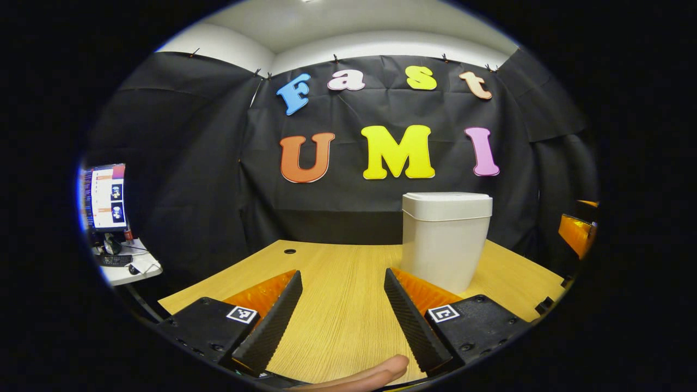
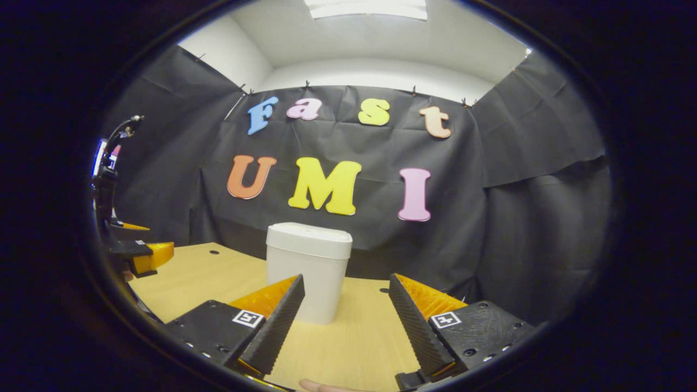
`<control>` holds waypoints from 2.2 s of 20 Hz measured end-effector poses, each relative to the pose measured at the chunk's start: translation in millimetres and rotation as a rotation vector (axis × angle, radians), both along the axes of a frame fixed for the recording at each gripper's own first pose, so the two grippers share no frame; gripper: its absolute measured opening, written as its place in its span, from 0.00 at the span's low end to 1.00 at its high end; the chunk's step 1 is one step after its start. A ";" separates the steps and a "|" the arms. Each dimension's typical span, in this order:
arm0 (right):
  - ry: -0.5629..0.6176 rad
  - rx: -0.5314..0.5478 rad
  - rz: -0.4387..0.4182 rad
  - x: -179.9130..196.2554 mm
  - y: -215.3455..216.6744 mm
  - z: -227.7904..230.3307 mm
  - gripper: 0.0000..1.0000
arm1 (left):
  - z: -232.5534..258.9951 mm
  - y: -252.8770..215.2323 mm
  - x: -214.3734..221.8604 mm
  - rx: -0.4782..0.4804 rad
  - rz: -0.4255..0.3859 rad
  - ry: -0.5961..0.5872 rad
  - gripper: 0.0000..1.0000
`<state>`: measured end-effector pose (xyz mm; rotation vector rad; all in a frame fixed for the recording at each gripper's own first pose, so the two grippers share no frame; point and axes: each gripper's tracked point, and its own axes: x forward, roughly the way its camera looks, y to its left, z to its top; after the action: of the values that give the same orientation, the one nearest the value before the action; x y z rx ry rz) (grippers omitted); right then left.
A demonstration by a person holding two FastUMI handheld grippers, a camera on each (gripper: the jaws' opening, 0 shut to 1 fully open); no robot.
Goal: Press the lid of the desktop garbage bin to open it, pick up the crumpled paper on the desktop and throw it into the bin, then pick up the pop can on the desktop and drop it into the bin, and finally close the garbage bin lid.
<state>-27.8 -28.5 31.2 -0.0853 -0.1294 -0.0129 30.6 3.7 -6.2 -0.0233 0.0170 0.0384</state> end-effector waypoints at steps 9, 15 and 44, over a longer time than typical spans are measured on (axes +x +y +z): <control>0.066 0.006 0.019 9.8 10.5 -21.1 0.95 | -7.2 1.8 1.5 -0.020 -0.020 0.006 0.98; 0.099 0.020 0.016 13.2 7.3 -30.9 0.95 | -1.6 -0.8 -0.1 -0.011 -0.010 0.020 0.98; 0.133 0.041 0.039 24.4 -9.0 -61.0 0.95 | -18.6 -22.7 8.3 0.006 -0.018 0.020 0.98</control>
<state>-3.4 -37.6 -29.8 -0.0424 0.0018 0.0292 38.9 -19.0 -24.8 -0.0167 0.0366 0.0209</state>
